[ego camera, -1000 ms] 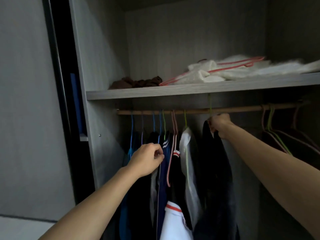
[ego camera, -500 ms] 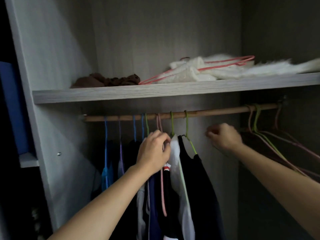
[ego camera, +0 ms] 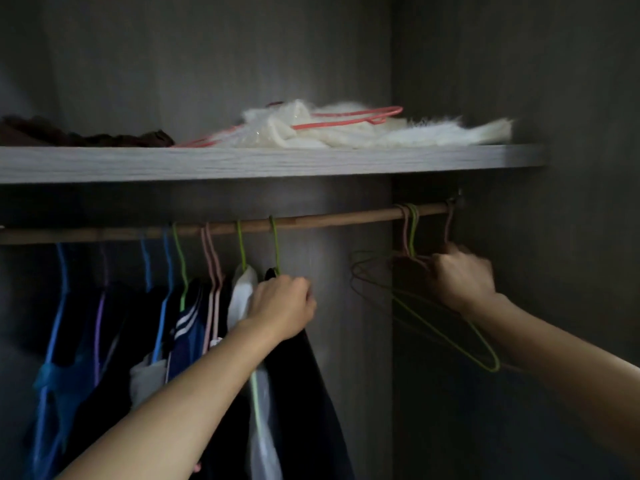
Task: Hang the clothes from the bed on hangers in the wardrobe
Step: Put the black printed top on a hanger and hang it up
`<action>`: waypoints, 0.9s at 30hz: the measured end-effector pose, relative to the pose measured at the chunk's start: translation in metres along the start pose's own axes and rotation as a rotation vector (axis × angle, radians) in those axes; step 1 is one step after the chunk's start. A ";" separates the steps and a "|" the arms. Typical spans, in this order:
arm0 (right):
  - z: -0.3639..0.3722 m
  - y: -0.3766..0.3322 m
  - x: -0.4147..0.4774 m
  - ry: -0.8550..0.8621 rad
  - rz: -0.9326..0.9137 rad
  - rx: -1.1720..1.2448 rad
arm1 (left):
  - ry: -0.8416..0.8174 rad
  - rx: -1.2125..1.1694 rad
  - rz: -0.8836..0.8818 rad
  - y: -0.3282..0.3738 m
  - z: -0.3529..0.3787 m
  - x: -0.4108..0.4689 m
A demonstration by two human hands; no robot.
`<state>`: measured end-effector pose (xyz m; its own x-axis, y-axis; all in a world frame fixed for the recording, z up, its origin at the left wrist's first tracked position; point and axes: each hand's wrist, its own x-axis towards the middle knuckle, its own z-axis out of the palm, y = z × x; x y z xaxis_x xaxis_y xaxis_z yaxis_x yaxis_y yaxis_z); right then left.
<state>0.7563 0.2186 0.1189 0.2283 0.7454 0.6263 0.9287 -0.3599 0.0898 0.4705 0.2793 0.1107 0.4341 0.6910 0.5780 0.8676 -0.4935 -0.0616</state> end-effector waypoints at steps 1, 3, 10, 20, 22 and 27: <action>0.001 -0.001 0.001 0.004 -0.004 -0.031 | -0.002 -0.010 -0.003 0.000 0.001 0.000; 0.004 -0.003 0.005 0.015 -0.026 -0.072 | -0.006 -0.034 -0.015 -0.004 0.002 -0.002; -0.026 -0.014 0.016 0.058 0.076 0.219 | 0.022 0.004 0.045 -0.026 -0.003 -0.015; -0.037 -0.036 -0.067 -0.086 0.140 0.297 | 0.044 0.109 0.326 -0.025 -0.005 -0.016; -0.039 -0.035 -0.095 -0.110 0.141 0.290 | 0.016 0.059 0.350 -0.018 -0.004 -0.019; -0.060 -0.016 -0.161 -0.214 0.200 0.226 | -0.073 -0.039 0.392 0.009 -0.008 -0.030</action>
<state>0.6869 0.0707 0.0627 0.4456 0.7818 0.4362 0.8952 -0.3951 -0.2064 0.4633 0.2504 0.0995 0.7481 0.4812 0.4569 0.6231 -0.7461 -0.2346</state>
